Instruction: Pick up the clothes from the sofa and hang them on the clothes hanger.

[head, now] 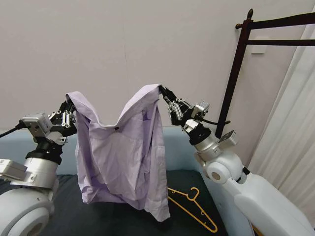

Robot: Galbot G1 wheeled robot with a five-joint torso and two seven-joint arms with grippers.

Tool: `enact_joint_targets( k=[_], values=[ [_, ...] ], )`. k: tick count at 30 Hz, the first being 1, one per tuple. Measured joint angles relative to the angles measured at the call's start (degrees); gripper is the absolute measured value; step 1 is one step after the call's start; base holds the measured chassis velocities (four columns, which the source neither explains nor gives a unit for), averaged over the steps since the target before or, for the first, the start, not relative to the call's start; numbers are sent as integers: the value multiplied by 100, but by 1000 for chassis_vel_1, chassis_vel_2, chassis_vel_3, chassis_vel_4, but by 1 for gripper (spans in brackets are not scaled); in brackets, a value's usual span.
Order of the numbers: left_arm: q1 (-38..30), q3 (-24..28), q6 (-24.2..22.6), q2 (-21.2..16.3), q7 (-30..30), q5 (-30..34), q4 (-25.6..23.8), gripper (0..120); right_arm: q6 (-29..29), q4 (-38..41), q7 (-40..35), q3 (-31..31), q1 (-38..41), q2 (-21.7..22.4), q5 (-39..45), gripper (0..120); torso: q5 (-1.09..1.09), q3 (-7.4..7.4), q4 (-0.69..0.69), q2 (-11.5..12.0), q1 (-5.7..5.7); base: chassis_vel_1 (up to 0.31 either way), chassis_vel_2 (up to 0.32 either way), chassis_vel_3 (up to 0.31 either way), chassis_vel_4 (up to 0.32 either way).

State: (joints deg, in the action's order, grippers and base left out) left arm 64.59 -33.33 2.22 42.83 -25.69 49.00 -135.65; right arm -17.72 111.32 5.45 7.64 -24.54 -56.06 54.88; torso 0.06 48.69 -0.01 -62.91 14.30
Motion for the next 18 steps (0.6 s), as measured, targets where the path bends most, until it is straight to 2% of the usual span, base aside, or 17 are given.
enact_joint_targets(
  k=[3, 7, 10, 11, 13, 15, 18],
  values=[
    [11, 0, 51, 61, 30, 27, 56, 0, 9, 36, -128, 20, 15, -34, 181, 0, 0, 0, -1, 0, 0, 0, 0, 0, 0],
    [14, 11, 174, 139, 95, -246, 366, 0, 20, 6, -255, 5, 32, -79, 261, 0, 0, 0, 0, 0, 0, 0, 0, 0, 0],
    [9, 17, 521, 82, 257, -1072, 1020, 0, 20, -253, -336, -136, 50, -61, -379, 0, -1, 2, 0, 0, 0, 0, 0, 0, 0],
    [9, 17, 521, 82, 257, -1072, 1020, 0, 20, -253, -336, -136, 50, -61, -379, 0, -1, 2, 0, 0, 0, 0, 0, 0, 0],
    [-90, 6, 928, -80, 507, -1592, 1420, 0, 9, -352, -428, -235, 102, -18, -753, 0, -1, 2, -1, 0, 1, 0, 0, 0, 0],
    [-198, -8, 1183, -257, 720, -1871, 1570, 0, -16, -416, -379, -293, 136, 14, -966, 0, 0, 1, -1, 0, 0, 0, 0, 0, 0],
    [-277, -11, 1289, -392, 821, -1995, 1590, 0, -73, -495, -279, -316, 116, 22, -1201, 0, 1, 1, -1, 0, 1, 0, 0, 0, 0]
  ],
)
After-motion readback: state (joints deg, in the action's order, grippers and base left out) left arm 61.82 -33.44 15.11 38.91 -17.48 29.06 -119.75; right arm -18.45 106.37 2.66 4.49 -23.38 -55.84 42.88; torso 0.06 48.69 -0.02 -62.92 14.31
